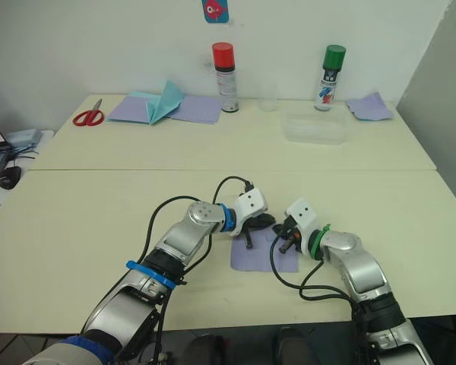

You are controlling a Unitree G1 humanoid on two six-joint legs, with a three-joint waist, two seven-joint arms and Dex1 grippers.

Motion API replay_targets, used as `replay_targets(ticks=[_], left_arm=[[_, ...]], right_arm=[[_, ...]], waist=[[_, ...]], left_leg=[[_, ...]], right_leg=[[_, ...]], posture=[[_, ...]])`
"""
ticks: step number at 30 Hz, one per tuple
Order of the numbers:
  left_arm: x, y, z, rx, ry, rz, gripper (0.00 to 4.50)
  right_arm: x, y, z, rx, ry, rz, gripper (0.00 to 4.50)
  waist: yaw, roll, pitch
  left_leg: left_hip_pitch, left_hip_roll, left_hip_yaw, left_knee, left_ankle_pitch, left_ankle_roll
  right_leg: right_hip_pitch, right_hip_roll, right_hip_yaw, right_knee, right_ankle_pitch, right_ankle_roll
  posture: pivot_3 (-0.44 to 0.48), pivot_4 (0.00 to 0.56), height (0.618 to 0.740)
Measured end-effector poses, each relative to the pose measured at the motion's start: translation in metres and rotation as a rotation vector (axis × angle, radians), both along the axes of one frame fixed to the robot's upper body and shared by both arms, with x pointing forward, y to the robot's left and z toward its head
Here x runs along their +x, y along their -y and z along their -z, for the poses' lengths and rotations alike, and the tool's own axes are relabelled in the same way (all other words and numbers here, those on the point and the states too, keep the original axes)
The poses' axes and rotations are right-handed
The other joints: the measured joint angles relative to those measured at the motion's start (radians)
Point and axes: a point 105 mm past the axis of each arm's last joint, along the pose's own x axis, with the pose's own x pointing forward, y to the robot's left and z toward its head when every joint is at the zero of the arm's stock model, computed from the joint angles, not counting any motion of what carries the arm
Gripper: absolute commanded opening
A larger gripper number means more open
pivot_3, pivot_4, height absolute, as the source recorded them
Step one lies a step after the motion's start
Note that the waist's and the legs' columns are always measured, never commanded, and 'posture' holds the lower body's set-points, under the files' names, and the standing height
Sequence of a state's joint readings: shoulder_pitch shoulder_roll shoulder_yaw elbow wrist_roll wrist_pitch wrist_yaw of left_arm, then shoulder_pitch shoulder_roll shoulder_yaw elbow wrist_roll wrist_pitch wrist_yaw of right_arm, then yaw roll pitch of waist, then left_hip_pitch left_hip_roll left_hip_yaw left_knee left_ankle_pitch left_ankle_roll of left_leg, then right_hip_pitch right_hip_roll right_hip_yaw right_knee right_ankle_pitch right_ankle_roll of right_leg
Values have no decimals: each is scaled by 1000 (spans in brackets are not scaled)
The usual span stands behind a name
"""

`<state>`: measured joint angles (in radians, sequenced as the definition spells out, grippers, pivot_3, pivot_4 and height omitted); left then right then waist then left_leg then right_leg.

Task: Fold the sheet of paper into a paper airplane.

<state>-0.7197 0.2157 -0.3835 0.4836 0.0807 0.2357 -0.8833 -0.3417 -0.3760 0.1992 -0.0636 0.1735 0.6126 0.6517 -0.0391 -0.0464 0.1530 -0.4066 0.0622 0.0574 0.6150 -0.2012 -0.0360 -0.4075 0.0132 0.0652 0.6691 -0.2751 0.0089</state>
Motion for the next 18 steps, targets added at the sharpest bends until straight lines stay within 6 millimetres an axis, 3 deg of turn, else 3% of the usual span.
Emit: replay_targets(ticks=[9,18], left_arm=[[-3,2,1,2,-7,11,0],[-6,4,2,4,-12,30,0]], right_arm=[[2,6,2,-38,-4,25,11],[-12,23,5,-94,-26,35,11]], waist=[[5,0,-1],[11,0,-2]], left_leg=[[0,0,0,-1,0,0],[-2,-1,0,-1,0,0]], right_leg=[[2,0,0,-5,1,1],[3,-1,0,-6,1,1]], posture=[[0,150,740],[0,150,740]])
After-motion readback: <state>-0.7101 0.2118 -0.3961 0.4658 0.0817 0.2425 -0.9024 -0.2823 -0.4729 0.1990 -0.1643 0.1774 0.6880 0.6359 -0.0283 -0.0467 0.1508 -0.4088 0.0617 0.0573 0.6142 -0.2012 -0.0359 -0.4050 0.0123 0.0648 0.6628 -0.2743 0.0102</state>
